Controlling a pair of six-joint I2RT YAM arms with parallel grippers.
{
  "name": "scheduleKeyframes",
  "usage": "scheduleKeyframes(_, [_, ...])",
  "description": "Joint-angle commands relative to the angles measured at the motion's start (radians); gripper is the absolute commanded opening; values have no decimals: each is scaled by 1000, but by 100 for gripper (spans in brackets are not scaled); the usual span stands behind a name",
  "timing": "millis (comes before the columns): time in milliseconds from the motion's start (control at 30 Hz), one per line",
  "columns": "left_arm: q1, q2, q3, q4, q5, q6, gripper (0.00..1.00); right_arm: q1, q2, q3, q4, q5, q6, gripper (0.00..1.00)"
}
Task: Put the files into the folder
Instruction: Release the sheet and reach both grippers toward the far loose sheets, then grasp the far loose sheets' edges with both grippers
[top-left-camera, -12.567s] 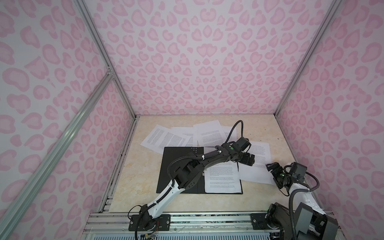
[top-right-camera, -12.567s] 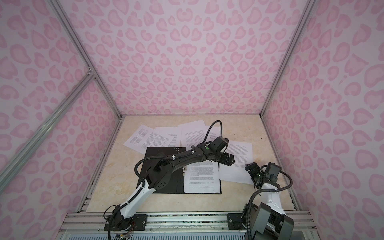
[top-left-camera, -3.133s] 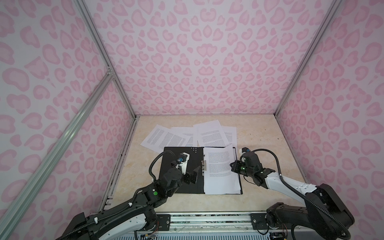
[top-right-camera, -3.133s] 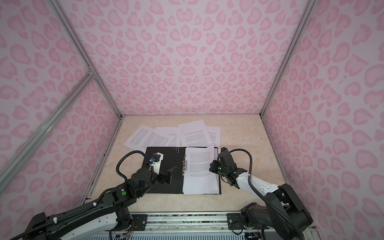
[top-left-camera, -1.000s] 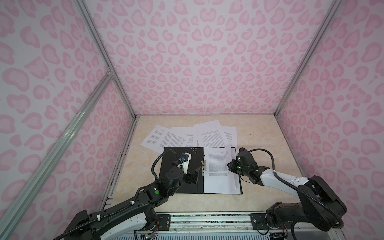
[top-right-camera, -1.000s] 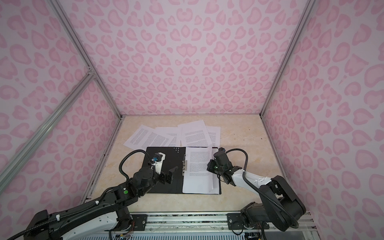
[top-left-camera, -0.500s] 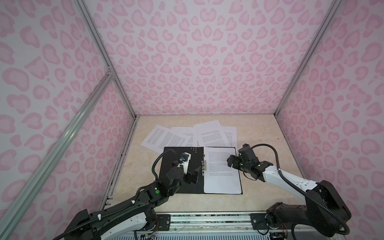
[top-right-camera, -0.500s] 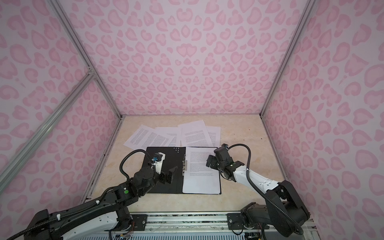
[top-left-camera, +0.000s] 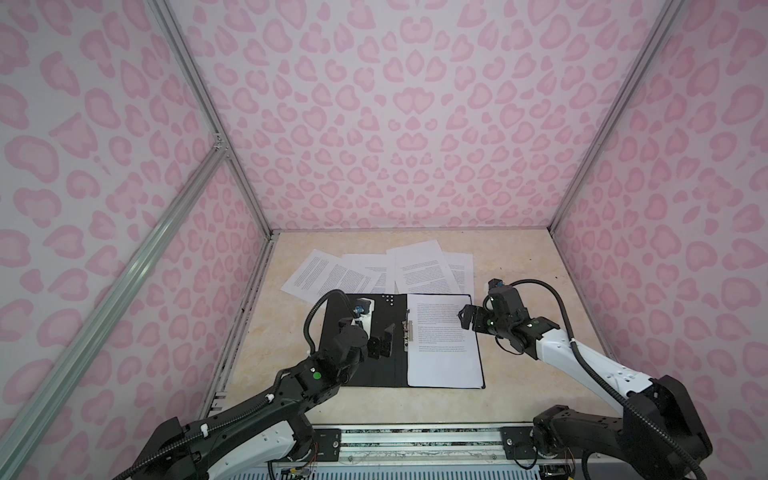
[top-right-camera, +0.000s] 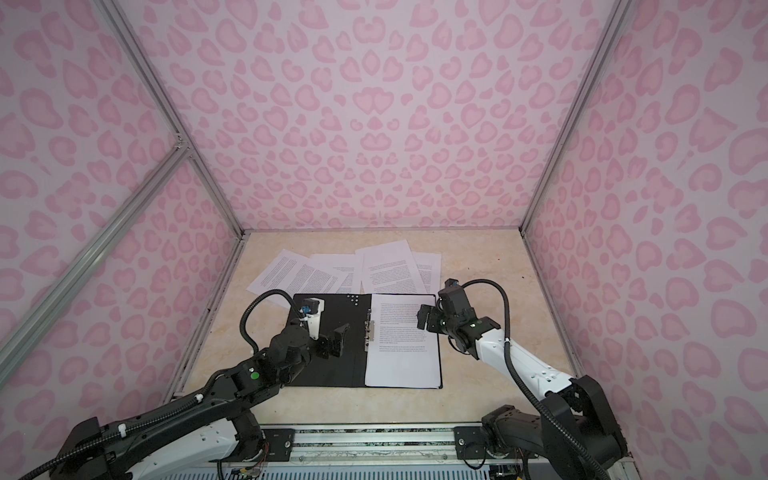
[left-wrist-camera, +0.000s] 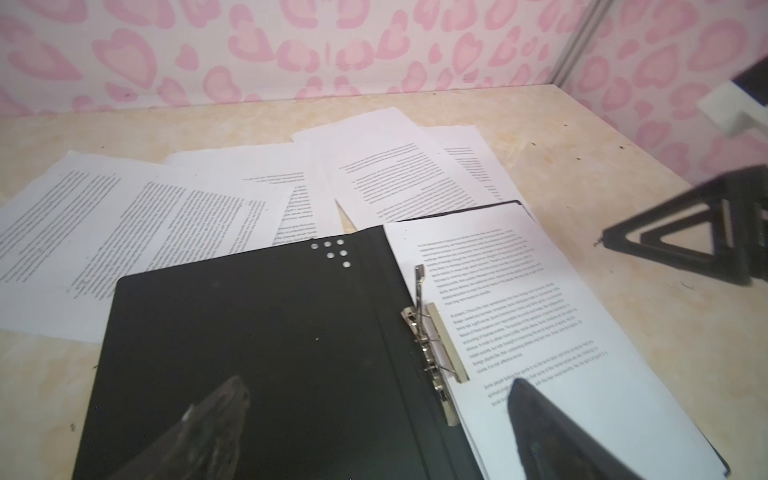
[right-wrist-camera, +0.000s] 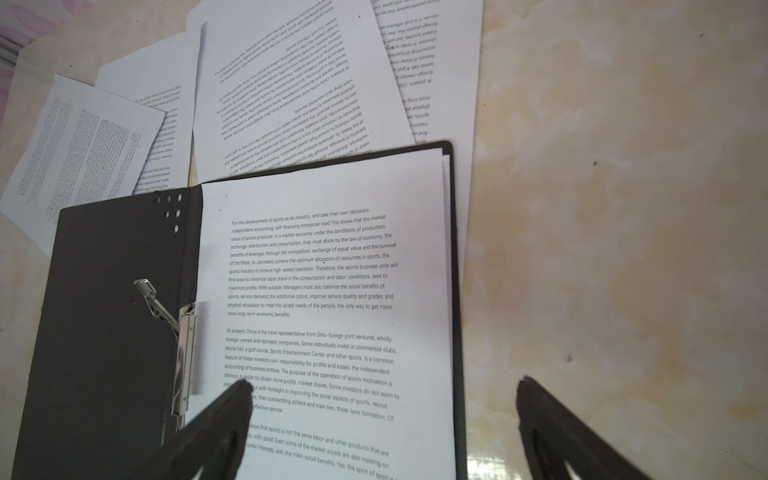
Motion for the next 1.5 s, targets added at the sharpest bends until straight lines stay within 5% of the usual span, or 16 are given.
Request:
scheduleKeyframes(0, [111,36,32,-38,142,-112,100,1,38,28,38,-69,-49,98])
scheduleKeyframes(333, [376,341,356,-222,260,-167,100,-2,169,47,132,-181,-38,94])
scheduleKeyframes(533, [421,595,551,-205,411,-140,97,-5,294,205,94,-237,-31,89])
scheduleKeyframes(933, [515,1008,907,-201,616,-123,93,-18,743,754,83,-451,-54,85])
scheduleKeyframes(1167, [571,1079,910,-167,710,-120,92,9,1043,1142,71,-525,-13,84])
scheduleKeyframes(1467, [603,1151,907,-167,769,-118,91,34,1425,1699,-184,-491,30,82])
